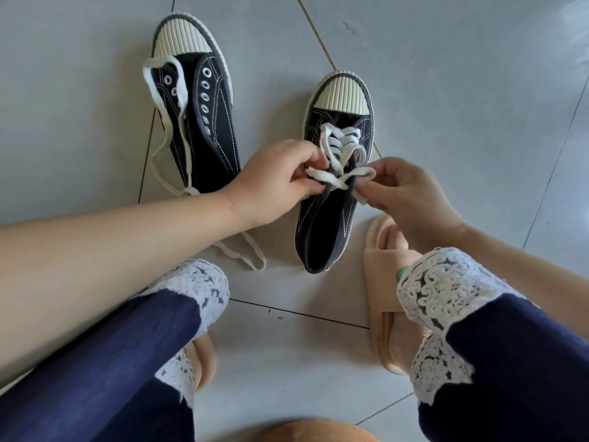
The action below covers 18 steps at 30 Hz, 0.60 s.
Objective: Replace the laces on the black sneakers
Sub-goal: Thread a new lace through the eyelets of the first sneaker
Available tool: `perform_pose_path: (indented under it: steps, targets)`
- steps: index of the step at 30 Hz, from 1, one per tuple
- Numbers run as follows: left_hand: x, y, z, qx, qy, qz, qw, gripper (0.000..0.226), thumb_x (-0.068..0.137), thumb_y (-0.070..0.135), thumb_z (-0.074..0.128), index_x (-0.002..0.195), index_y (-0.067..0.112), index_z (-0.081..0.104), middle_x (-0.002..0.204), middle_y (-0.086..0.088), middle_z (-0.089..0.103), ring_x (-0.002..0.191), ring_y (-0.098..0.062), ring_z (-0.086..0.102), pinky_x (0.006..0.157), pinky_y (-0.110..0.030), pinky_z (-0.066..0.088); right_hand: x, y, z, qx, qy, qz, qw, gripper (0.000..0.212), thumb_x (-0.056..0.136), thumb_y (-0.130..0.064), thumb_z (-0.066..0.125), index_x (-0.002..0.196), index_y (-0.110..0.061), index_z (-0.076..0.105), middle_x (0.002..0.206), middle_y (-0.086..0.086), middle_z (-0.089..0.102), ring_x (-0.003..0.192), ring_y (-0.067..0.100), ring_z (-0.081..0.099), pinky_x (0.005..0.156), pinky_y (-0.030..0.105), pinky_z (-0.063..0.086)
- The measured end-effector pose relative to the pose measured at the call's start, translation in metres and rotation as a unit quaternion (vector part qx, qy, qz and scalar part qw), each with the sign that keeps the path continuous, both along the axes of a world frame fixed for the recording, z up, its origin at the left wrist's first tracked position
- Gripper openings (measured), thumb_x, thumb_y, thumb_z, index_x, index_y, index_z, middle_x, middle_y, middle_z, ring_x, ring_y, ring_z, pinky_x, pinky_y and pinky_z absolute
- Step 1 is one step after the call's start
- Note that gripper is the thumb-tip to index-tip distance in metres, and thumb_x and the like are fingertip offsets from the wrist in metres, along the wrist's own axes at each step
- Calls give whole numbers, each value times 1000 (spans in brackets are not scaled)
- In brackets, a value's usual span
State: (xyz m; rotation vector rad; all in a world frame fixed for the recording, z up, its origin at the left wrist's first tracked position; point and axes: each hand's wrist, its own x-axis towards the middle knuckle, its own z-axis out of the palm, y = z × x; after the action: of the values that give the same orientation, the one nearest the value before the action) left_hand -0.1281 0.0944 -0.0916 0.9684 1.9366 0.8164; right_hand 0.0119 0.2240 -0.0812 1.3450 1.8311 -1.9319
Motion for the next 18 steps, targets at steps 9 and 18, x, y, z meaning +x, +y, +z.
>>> perform_pose_path:
  steps: [9, 18]
  targets:
    - [-14, -6, 3, 60, 157, -88, 982, 7, 85, 1, 53, 81, -3, 57, 75, -5, 52, 71, -18, 44, 61, -25, 30, -5, 24, 19, 407, -97, 253, 873, 9, 74, -10, 59, 74, -8, 50, 61, -3, 48, 54, 18, 42, 48, 27, 35]
    - [-6, -2, -3, 15, 50, -15, 999, 19, 79, 14, 69, 97, 9, 63, 80, 8, 57, 67, -7, 51, 65, -13, 39, 3, 9, 3, 123, -48, 86, 988, 11, 77, -24, 67, 84, -22, 60, 77, -5, 60, 69, 8, 54, 69, 20, 44]
